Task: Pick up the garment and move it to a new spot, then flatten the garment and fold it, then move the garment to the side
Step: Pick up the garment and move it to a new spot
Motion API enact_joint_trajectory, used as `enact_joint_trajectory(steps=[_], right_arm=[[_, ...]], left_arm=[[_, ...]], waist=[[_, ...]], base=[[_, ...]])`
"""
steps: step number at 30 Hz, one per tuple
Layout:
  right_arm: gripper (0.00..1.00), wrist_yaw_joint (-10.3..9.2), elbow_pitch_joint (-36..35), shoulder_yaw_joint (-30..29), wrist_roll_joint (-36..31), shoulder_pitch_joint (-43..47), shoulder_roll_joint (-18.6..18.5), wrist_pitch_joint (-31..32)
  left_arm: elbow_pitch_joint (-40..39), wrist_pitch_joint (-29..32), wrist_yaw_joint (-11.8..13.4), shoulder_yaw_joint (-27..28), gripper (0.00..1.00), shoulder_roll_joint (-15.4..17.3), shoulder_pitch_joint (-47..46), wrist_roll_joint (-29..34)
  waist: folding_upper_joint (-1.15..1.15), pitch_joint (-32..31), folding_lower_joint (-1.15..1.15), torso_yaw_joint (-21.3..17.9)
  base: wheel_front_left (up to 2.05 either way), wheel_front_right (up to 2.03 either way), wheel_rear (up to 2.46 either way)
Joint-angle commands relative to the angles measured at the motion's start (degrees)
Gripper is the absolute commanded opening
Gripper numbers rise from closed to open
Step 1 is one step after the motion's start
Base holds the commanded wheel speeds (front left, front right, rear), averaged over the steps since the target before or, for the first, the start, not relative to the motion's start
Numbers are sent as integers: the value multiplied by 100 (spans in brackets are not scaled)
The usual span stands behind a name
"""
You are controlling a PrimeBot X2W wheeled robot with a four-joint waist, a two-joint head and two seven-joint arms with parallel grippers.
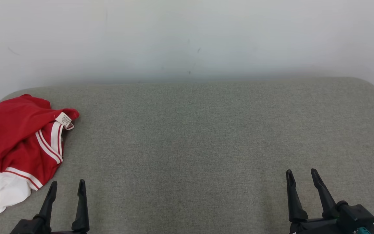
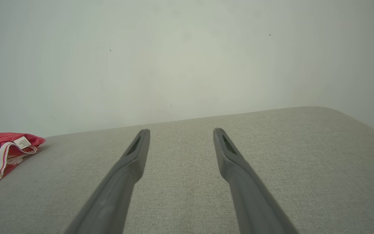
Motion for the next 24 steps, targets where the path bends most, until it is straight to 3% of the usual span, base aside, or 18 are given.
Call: enact_joint_trajectory(steps=[1,24], right_arm=[[100,-14,21,8,71,66,-15,-26],[100,-14,141,86,224,26,-15,-16]], left_arm=[[39,-1,-9,0,100,17,-14,-57],[137,72,83,-39,100,95,-91,-221]], waist=[[0,-8,0,6],[0,3,0,115]], base=[[0,0,0],[0,0,0]])
